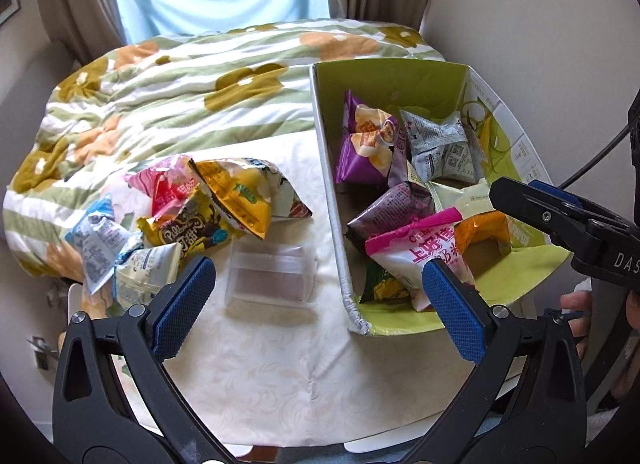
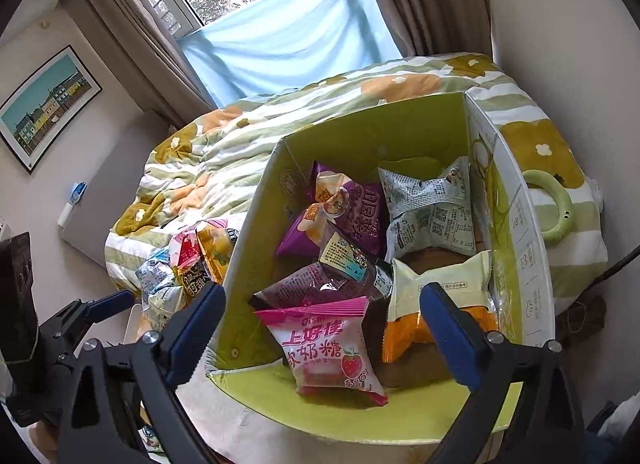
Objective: Organize snacks
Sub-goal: 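Move both tools back over the table toward the blue-white printed bags, then grasp the blue-white printed bag with the left tool while the right tool grasps the cream printed bag, then carry both printed bags over the box and open both tools to drop them, then move both tools back toward the yellow bags and clear pack on the table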
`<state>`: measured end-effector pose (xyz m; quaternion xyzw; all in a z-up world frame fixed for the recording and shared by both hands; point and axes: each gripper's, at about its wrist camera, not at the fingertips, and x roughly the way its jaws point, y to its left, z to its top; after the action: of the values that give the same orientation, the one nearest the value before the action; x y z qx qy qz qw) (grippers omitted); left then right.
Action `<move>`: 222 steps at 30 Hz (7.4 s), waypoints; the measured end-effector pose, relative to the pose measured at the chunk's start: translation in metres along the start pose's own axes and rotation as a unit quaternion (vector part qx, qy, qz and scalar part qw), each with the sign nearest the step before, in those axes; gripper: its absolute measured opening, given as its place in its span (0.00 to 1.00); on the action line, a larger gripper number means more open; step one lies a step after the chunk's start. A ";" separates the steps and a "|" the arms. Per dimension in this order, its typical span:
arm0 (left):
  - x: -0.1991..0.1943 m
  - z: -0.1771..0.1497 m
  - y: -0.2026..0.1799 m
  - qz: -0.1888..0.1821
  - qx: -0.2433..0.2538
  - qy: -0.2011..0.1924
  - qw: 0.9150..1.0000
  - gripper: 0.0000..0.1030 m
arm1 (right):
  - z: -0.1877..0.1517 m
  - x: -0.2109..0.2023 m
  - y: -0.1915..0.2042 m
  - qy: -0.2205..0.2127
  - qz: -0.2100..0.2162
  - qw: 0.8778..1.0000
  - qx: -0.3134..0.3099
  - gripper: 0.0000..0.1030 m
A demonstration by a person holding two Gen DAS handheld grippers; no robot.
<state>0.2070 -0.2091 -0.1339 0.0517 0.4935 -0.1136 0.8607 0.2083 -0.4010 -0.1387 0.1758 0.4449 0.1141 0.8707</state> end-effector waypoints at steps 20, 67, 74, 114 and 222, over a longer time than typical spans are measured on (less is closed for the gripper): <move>-0.068 -0.023 0.009 0.027 -0.031 -0.068 0.997 1.00 | 0.003 -0.053 0.008 -0.017 -0.028 0.998 -0.054 0.94; 0.100 -0.011 0.381 -0.075 -0.064 0.048 0.994 0.99 | -0.075 0.190 0.256 0.070 -0.014 0.997 0.036 0.94; 0.141 -0.007 0.372 -0.064 -0.048 0.069 0.994 0.99 | -0.077 0.212 0.247 0.087 -0.004 0.994 0.061 0.94; 0.118 -0.011 0.360 -0.044 -0.042 0.049 0.997 0.64 | -0.074 0.247 0.245 0.132 0.034 0.990 0.034 0.63; -0.017 0.055 0.009 -0.031 -0.057 -0.061 0.996 0.98 | 0.045 -0.033 -0.028 -0.021 -0.085 0.996 -0.013 0.95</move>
<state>0.2471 -0.2092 -0.0913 -0.0194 0.4472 -0.1153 0.8868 0.2272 -0.4476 -0.1021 0.1279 0.4381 0.0417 0.8888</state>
